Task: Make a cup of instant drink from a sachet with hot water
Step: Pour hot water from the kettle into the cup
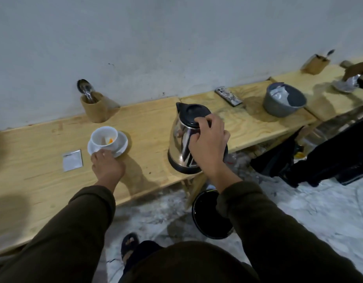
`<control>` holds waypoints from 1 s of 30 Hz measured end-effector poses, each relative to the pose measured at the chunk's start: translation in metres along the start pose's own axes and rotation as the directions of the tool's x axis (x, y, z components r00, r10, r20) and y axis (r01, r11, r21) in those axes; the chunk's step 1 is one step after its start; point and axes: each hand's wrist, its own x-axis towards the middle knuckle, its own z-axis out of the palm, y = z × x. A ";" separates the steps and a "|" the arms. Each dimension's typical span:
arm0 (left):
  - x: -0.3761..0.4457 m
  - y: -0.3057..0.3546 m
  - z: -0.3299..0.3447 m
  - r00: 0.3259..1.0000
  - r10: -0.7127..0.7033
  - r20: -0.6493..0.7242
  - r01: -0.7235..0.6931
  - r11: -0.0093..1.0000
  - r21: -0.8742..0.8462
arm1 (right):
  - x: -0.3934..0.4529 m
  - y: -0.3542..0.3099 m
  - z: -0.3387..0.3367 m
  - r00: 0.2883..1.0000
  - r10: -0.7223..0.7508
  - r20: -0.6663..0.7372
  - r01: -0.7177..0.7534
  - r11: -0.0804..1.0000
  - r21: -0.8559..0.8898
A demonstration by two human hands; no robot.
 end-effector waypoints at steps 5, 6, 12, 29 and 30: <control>-0.001 0.002 0.001 1.000 0.022 -0.009 -0.022 1.000 0.022 | -0.006 0.023 -0.004 0.985 0.171 0.020 -0.172 0.979 0.107; -0.001 0.002 0.002 1.000 0.025 -0.010 -0.024 0.999 0.023 | -0.007 0.027 -0.004 0.972 0.229 0.049 -0.234 0.960 0.156; 0.006 -0.002 0.003 1.000 0.022 0.010 -0.022 1.000 -0.007 | -0.003 0.043 -0.008 0.871 0.429 0.239 -0.486 0.821 0.299; 0.013 -0.012 -0.030 0.998 -0.046 -0.037 0.034 0.958 -0.285 | 0.035 -0.010 -0.003 0.960 0.200 0.193 -0.243 0.943 0.229; 0.016 -0.015 -0.032 0.999 -0.032 -0.043 0.019 0.959 -0.283 | 0.040 -0.017 -0.002 0.967 0.158 0.199 -0.199 0.959 0.202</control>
